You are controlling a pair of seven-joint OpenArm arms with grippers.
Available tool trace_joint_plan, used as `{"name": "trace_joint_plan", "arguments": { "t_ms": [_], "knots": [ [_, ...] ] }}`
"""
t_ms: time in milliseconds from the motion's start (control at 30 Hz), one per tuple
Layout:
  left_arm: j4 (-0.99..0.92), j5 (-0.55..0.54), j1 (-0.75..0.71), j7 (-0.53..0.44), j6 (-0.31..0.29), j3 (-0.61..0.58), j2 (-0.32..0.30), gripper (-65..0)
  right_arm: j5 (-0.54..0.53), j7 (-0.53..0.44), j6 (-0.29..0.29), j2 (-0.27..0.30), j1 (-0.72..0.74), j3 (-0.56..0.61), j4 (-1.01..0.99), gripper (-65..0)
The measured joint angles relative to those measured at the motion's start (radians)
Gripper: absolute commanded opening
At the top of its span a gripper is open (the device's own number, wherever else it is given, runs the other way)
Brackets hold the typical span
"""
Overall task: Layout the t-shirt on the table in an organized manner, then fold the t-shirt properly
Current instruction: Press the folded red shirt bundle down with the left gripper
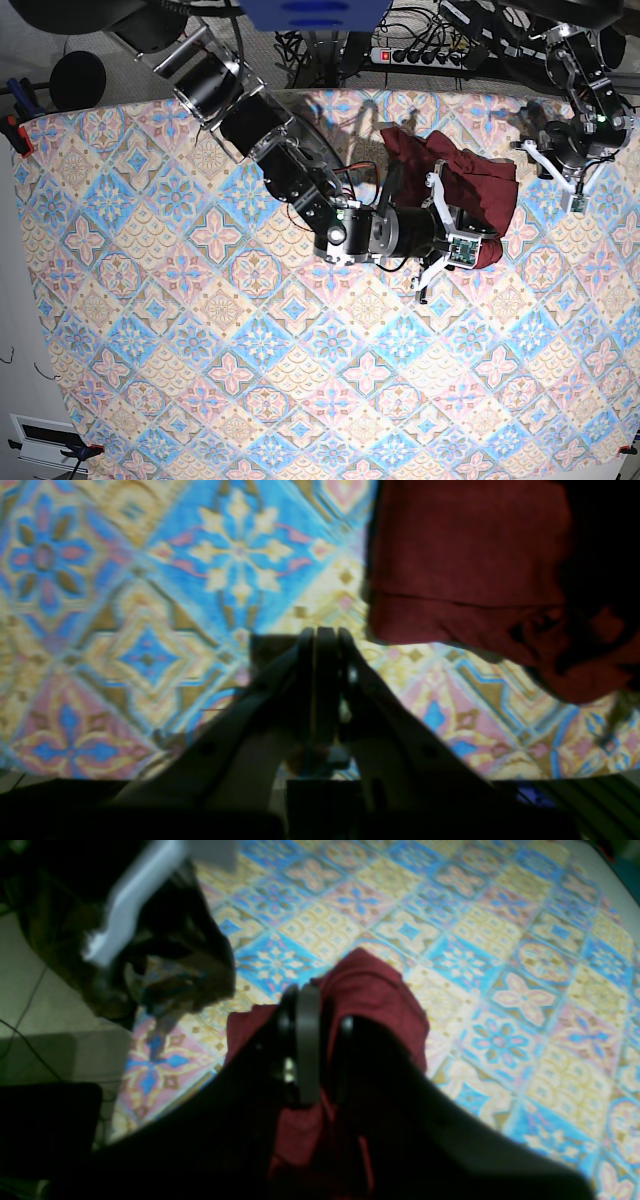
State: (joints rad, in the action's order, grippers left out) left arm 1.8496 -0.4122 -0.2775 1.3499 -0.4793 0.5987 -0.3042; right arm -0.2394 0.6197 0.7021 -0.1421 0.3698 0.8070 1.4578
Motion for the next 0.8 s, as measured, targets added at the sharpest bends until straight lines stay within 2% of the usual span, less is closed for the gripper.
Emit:
{"name": "trace_joint_plan", "arguments": {
  "t_ms": [100,233,267,300,333,367,467,600,733,800],
  "knots": [
    [0.000,0.004,0.002,-0.001,0.003,0.000,0.008,-65.0,0.007,-0.030,-0.006,0.002,0.006,0.026,-0.022,-60.8],
    [0.000,0.001,0.002,0.000,0.003,0.000,0.014,-65.0,0.000,-0.048,-0.003,0.000,0.004,0.027,-0.020,-47.7],
    [0.000,0.000,0.003,0.000,0.002,0.000,0.013,-65.0,0.000,-0.048,-0.009,0.000,0.004,0.026,-0.020,-45.4],
    [0.000,0.000,0.003,0.000,0.000,0.000,0.013,-65.0,-0.001,-0.049,-0.055,0.001,0.004,0.026,-0.020,-44.0],
    [0.000,0.001,0.003,0.000,0.000,0.000,0.013,-65.0,0.000,-0.047,-0.093,-0.001,0.003,0.026,-0.020,-43.5],
    [0.000,0.000,0.003,0.000,0.000,0.000,0.013,-65.0,0.000,-0.048,-0.105,-0.002,0.004,0.025,-0.020,-43.7],
    [0.000,-0.003,0.000,0.000,-0.002,0.000,0.013,-65.0,0.000,-0.050,-0.102,0.001,0.003,0.021,-0.018,-44.1],
    [0.045,-0.036,-0.027,0.007,-0.006,0.000,0.010,-65.0,0.003,-0.047,-0.093,-0.008,-0.021,-0.074,-0.003,-44.1],
    [0.190,-0.208,-0.117,0.011,-0.014,0.000,0.008,-65.0,0.000,-0.059,-0.108,0.006,-0.105,-0.215,0.091,-44.1],
    [0.197,-0.312,-0.130,0.011,-0.011,0.000,0.008,-65.0,-0.007,-0.057,-0.089,0.035,-0.139,-0.254,0.103,-44.1]
  ]
}}
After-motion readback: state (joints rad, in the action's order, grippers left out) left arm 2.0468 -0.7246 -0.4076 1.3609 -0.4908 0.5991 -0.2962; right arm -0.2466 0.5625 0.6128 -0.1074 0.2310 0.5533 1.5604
